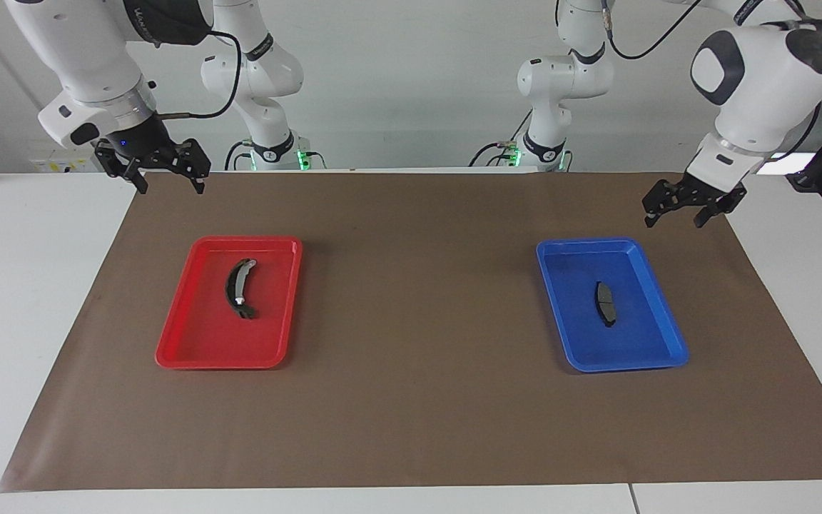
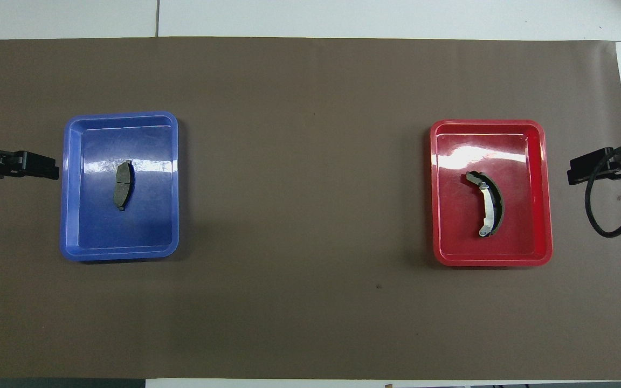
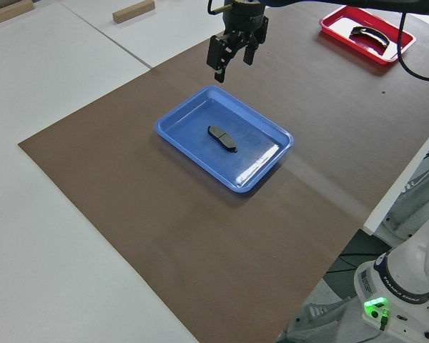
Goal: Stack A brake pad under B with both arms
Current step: 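Grasp the flat pad with the left gripper while the right gripper reaches the curved shoe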
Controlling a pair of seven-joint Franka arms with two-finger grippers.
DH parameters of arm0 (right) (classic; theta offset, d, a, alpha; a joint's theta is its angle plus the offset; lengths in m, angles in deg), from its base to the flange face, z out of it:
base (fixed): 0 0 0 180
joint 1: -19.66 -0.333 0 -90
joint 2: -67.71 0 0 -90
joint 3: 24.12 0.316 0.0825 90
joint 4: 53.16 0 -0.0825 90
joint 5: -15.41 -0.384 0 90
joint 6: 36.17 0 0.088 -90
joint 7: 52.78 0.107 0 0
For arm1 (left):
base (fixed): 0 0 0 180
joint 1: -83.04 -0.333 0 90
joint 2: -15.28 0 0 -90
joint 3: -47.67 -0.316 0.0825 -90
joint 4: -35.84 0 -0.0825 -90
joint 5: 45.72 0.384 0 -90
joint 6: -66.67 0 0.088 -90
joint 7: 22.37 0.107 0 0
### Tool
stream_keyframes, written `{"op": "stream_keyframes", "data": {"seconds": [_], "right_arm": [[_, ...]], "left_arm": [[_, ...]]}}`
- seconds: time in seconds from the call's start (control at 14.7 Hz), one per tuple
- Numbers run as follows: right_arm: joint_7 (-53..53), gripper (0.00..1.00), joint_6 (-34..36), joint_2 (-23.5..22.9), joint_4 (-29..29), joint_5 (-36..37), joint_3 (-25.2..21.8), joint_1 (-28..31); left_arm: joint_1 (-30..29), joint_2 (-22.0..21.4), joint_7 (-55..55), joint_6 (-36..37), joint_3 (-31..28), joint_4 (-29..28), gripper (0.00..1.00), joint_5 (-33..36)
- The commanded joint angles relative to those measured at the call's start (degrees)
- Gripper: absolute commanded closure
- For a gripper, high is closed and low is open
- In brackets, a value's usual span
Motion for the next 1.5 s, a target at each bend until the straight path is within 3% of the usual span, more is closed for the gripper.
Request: {"op": "stream_keyframes", "data": {"seconds": [0.0, 0.2, 0.48, 0.75, 1.02, 1.09, 1.22, 1.29, 1.43], "right_arm": [[-1.6, 0.00, -6.4, 3.4, -7.3, -0.2, 0.2, 0.7], [-1.8, 0.00, -17.4, 7.4, -20.8, -0.4, 0.2, 0.5], [-6.5, 0.00, -26.3, 3.8, -26.6, -1.8, 0.2, 0.1], [-10.5, 0.00, -44.7, 1.7, -37.6, -3.1, 0.2, -0.1], [-16.7, 0.00, -49.0, -1.4, -39.9, -3.1, 0.2, 0.5], [-17.5, 0.00, -52.2, -1.4, -41.5, -3.1, 0.2, 0.5], [-17.5, 0.00, -54.3, -3.0, -42.2, -3.1, 0.2, 0.5], [-17.4, 0.00, -55.9, -4.2, -42.2, -3.1, 0.2, 0.5], [-16.9, 0.00, -57.6, -5.6, -42.2, -3.1, 0.2, 0.5]], "left_arm": [[1.5, -1.1, 0.1, -11.6, -0.4, -10.9, 0.00, -0.3], [2.2, 2.4, 0.0, -20.6, -0.3, -16.1, 0.00, -0.3], [3.7, 6.7, 0.0, -30.3, -0.3, -21.6, 0.00, -0.3], [3.7, 9.7, 0.0, -36.3, -0.3, -22.3, 0.00, -0.3], [3.7, 14.1, 0.0, -41.7, -0.3, -21.9, 0.03, -0.3], [3.7, 14.1, -0.1, -41.7, -0.4, -21.9, 0.13, -0.3], [3.7, 14.0, -0.2, -41.1, -0.4, -21.8, 0.61, -0.3], [3.7, 13.5, -0.1, -40.6, -0.4, -21.8, 0.77, -0.3], [3.7, 11.4, -0.2, -38.2, -0.4, -21.2, 0.80, -0.3]]}}
